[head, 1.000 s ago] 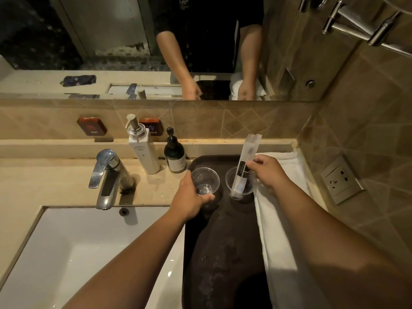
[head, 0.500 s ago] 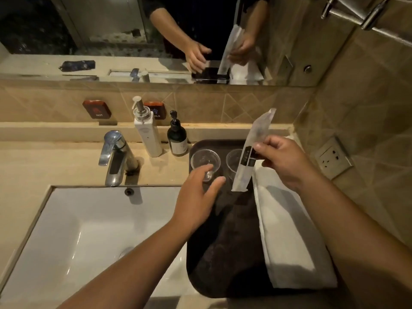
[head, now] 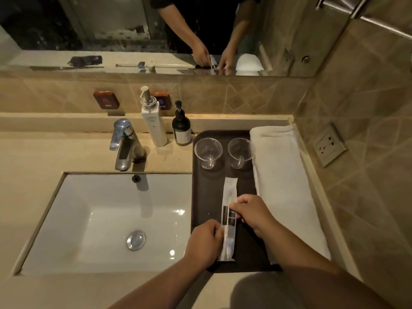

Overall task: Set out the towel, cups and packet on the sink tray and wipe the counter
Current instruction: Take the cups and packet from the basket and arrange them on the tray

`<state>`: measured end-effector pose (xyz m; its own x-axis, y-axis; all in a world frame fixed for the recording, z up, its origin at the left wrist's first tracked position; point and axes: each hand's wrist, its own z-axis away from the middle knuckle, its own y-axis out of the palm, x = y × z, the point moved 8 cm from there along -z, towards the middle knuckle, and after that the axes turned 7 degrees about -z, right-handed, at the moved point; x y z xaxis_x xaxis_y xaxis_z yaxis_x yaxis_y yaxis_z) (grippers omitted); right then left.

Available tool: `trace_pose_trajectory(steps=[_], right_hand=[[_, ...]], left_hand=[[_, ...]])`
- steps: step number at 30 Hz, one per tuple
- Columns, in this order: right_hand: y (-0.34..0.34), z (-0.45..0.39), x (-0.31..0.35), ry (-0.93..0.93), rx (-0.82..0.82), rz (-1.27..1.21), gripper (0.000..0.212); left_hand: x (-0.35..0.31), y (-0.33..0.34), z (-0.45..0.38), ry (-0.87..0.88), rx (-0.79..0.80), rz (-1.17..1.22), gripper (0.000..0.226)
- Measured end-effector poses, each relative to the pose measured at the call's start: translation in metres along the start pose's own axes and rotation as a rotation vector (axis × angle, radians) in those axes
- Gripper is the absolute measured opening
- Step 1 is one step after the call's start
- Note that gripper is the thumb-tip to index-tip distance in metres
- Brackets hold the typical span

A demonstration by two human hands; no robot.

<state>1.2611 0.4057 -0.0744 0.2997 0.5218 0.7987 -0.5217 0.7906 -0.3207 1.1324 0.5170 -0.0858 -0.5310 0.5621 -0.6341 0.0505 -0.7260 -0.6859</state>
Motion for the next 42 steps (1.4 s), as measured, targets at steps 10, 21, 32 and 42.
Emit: trace_pose_trajectory(steps=[10,21,32,42], right_hand=[[0.004,-0.027,-0.007,-0.157,-0.174,0.33,0.017],[0.004,-0.04,-0.01,-0.192,-0.228,0.352,0.024],[0.005,-0.043,-0.01,-0.2,-0.234,0.384,0.03],[-0.001,-0.018,-0.001,-0.194,-0.278,0.382,0.033]], left_hand=[[-0.009,0.019,-0.009,0.042,0.009,-0.179,0.019],[-0.012,0.019,-0.012,0.11,-0.041,-0.259,0.014],[-0.009,0.024,-0.017,0.16,-0.045,-0.28,0.017],[-0.013,0.004,-0.009,0.23,-0.069,-0.303,0.016]])
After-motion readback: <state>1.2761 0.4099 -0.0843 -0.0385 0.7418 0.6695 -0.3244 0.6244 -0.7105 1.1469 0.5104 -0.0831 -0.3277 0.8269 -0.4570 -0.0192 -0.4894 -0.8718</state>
